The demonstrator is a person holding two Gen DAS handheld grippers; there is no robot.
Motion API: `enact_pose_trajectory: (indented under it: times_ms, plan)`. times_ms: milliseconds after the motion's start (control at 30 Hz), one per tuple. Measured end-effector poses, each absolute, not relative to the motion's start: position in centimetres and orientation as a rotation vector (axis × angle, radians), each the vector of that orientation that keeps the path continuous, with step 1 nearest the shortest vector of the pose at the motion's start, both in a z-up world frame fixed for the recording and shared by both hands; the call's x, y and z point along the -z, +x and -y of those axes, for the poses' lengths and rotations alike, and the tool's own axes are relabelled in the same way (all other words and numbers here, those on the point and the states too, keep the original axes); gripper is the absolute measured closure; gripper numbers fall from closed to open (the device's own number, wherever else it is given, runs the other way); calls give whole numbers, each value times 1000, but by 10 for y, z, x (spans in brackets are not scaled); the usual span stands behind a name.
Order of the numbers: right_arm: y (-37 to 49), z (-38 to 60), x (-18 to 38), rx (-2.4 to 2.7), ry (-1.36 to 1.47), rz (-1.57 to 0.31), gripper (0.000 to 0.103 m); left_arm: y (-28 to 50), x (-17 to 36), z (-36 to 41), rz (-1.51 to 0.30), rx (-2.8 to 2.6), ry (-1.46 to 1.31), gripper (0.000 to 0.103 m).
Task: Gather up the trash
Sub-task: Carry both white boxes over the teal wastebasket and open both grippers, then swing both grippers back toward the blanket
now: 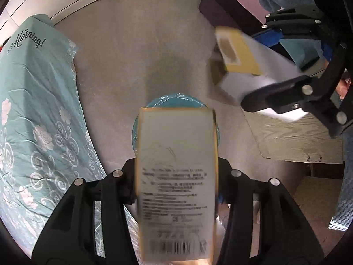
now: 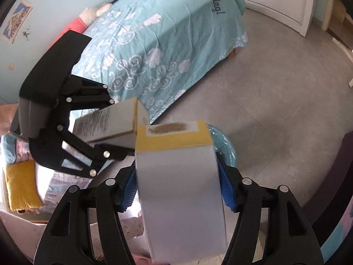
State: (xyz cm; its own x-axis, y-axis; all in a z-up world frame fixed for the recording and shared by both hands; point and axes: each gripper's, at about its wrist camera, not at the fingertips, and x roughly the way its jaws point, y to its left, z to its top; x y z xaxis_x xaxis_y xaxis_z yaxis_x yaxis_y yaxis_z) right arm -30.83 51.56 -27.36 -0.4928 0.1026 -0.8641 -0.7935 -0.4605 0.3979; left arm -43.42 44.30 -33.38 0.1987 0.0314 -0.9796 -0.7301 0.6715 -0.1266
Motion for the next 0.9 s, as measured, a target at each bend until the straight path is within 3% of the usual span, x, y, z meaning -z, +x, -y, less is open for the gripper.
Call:
enact_pose_trajectory:
  times_ms: [33, 167, 533, 900]
  plan:
    - [-308, -516, 275, -1998, -1078, -1135, 38, -433, 335, -444, -1279, -603, -671, 30]
    - [-307, -517, 275, -1961, -1093, -1118, 21, -430, 333, -444, -1273, -599, -664, 24]
    - [-276, -504, 214, -1931, -939, -1129, 21, -442, 292, -435, -1255, -614, -624, 23]
    - [-203, -420, 70, -1869, -702, -1036, 17, -414, 197, -392, -1257, -481, -465, 23]
